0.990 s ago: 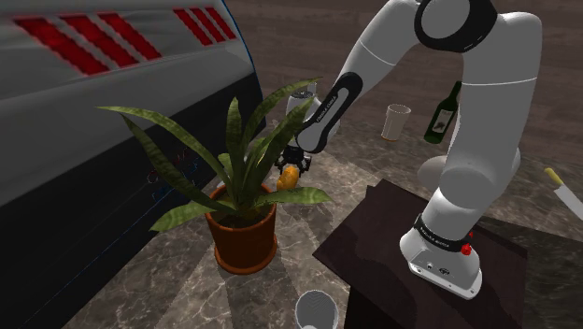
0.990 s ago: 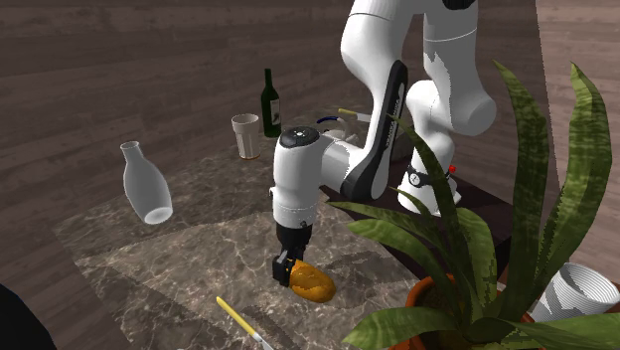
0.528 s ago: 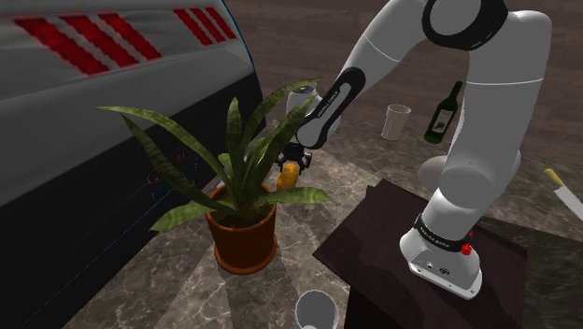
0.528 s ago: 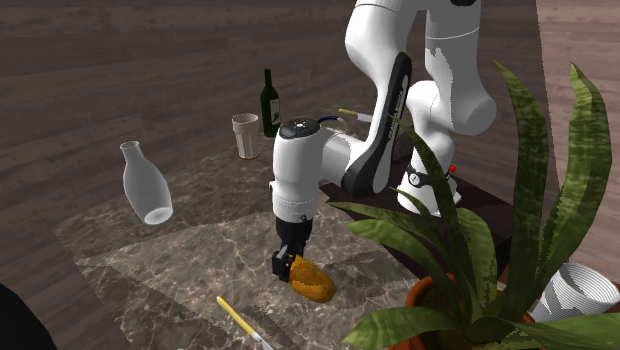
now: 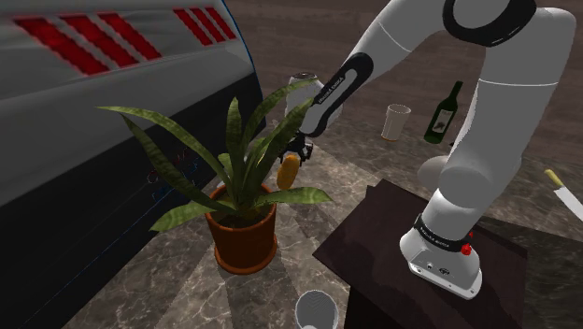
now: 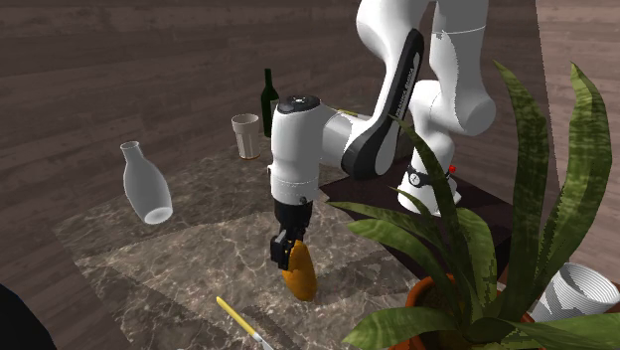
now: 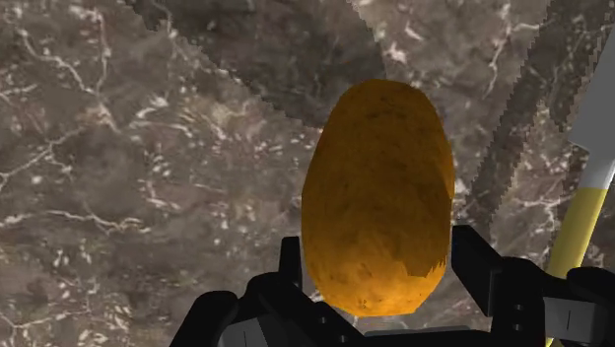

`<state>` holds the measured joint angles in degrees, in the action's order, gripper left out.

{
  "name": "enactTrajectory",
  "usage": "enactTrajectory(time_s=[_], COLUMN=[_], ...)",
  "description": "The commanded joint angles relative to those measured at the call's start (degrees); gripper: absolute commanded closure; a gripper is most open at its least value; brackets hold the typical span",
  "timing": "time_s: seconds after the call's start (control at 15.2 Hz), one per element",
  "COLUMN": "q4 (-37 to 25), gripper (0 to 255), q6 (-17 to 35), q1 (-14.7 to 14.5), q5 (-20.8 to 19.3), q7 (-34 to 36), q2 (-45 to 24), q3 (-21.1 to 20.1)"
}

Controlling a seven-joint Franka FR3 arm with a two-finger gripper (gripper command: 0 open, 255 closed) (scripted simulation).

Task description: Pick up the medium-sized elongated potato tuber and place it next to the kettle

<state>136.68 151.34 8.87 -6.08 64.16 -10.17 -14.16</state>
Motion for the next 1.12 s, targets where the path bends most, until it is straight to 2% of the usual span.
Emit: enactTrajectory(time_s=[0.0, 1.06], q4=[-0.1, -3.05], gripper=[255, 255], q6=[-1.49, -13.71], q1=[0.21, 0.66], q5=[0.86, 5.72], q7=[-0.65, -4.18], q2=[1.42, 11.11], q3=[-0.31, -1.11])
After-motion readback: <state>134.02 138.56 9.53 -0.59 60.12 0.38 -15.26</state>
